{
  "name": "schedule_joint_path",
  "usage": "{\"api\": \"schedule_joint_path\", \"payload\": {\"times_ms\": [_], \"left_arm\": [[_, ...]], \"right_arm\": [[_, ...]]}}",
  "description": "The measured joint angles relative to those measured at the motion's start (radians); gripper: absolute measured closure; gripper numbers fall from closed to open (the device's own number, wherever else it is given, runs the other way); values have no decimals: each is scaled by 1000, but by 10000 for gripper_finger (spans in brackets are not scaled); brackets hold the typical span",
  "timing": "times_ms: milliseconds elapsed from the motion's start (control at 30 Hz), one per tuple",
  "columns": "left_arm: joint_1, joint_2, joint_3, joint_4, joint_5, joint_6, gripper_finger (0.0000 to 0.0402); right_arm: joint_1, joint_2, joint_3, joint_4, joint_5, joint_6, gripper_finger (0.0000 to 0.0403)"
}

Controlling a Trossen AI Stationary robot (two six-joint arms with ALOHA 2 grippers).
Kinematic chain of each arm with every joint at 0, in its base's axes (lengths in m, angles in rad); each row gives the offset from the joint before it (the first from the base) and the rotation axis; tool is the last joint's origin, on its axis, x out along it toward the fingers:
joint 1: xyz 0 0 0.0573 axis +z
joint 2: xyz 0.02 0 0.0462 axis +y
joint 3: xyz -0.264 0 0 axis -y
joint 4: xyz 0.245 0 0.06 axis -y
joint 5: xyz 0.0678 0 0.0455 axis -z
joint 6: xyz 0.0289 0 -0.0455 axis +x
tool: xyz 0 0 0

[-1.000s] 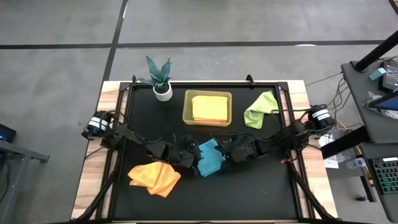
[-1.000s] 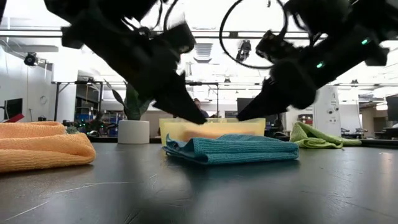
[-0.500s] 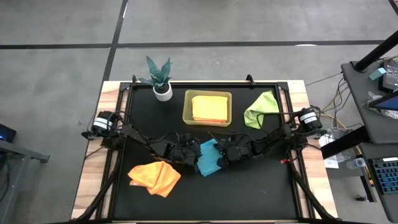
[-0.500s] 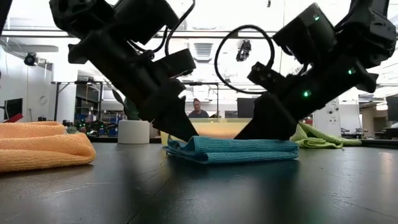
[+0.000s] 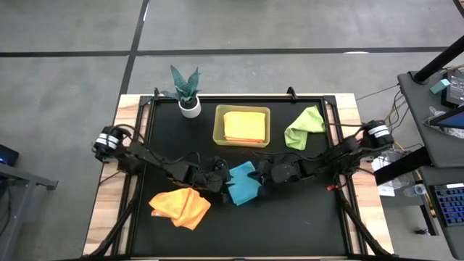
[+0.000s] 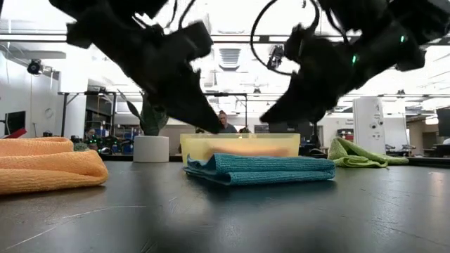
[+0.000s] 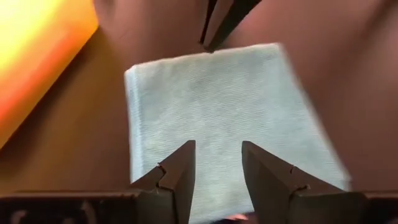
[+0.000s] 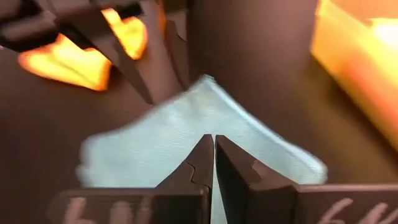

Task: Fold microfiber towels
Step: Fold the blue towel on the table, then put the folded blue towel into the bin

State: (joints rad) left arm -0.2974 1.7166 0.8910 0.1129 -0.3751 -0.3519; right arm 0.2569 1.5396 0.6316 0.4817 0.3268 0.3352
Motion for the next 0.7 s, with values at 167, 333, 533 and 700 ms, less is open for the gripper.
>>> {"api": "schedule_joint_path", "payload": {"times_ms": [167, 333, 533, 700], "left_arm": [[-46, -9, -2, 0, 30, -6, 286], [-95, 31, -4, 59, 30, -9, 286], [-106, 84, -15, 115, 29, -9, 286], [-106, 120, -9, 121, 28, -10, 286]], "right_arm": [[0, -112, 0, -122, -97, 137, 381], [-9, -209, 1, -327, -183, 338, 337], [-9, -235, 0, -496, -198, 527, 262], [-27, -184, 1, -489, -200, 556, 204]]}}
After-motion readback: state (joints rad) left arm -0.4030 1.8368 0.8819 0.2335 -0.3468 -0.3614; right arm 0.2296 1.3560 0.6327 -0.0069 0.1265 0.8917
